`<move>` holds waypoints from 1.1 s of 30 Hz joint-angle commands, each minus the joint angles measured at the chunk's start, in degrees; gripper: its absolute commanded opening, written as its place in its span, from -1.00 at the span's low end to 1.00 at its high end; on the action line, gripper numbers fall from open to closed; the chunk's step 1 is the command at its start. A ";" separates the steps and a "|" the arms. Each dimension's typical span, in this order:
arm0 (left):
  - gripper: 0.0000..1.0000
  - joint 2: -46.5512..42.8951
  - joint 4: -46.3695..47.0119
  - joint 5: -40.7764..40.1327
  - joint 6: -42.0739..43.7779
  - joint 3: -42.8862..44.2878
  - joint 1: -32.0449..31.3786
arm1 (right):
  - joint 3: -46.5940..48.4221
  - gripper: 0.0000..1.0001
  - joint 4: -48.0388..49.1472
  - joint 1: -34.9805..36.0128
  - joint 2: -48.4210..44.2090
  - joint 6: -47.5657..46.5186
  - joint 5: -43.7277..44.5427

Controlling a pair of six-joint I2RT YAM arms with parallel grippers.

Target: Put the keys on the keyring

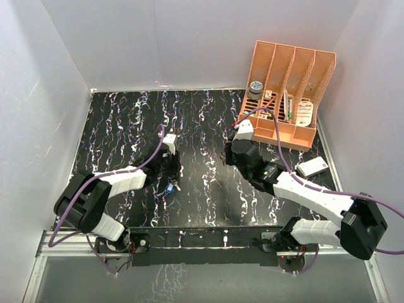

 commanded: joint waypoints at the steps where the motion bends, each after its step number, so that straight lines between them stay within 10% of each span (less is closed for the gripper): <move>1: -0.34 1.26 -0.78 -1.20 -2.45 1.63 -0.22 | -0.15 -1.00 3.34 0.23 -1.15 -0.14 0.43; 33: -0.34 6.01 -1.22 -5.60 -1.26 6.06 -0.22 | -0.39 -1.00 3.03 0.23 -1.46 0.01 0.83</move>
